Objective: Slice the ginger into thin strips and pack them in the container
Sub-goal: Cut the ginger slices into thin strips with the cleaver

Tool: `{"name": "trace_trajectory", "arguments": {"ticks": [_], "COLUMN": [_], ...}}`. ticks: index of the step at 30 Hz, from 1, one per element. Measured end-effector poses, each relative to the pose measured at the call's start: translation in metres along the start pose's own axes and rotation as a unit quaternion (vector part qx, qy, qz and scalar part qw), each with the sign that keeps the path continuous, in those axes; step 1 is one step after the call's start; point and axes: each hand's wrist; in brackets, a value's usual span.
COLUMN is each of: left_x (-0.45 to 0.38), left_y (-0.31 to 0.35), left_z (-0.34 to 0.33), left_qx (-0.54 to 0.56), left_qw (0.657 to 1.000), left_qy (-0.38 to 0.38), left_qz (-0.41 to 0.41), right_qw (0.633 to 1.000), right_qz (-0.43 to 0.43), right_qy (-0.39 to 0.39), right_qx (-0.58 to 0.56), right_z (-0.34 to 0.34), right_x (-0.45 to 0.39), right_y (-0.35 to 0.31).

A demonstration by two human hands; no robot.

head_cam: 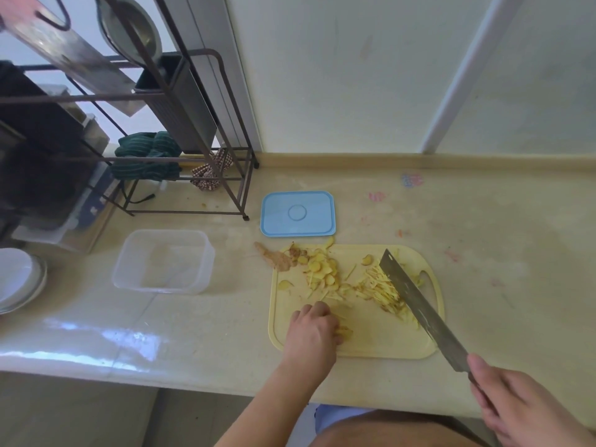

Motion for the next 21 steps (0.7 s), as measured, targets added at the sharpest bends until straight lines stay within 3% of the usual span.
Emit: {"name": "trace_trajectory", "arguments": {"ticks": [6,13,16,18,21], "left_x": [-0.001,0.001,0.006,0.01,0.013], "left_y": [-0.005,-0.042,-0.029,-0.012,0.014], "left_z": [0.004,0.022,0.031,0.03,0.016], "left_qx": [0.052,0.051,0.148,0.245,0.348], "left_qw": [0.997,0.985,0.975,0.95,0.908], "left_qy": [-0.014,0.07,0.026,-0.007,0.007], "left_qz": [0.058,0.152,0.161,0.191,0.234], "right_qw": [1.0,1.0,0.999,0.999,0.999], "right_qz": [0.006,-0.013,-0.02,-0.028,-0.009], "right_qy": [0.008,-0.001,-0.011,-0.012,-0.024], "right_qx": [0.029,0.019,0.023,0.017,0.045], "right_z": [0.0,0.001,0.0,-0.001,-0.004], "right_x": [0.002,0.004,0.005,0.005,0.003], "right_y": [0.002,0.003,0.003,0.002,0.005]}}
Point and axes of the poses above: each hand's wrist, its own x-axis away from the middle knuckle, its own z-axis out of the back of the hand, y = z × x, and after that the axes turned 5 degrees about -x, right-handed
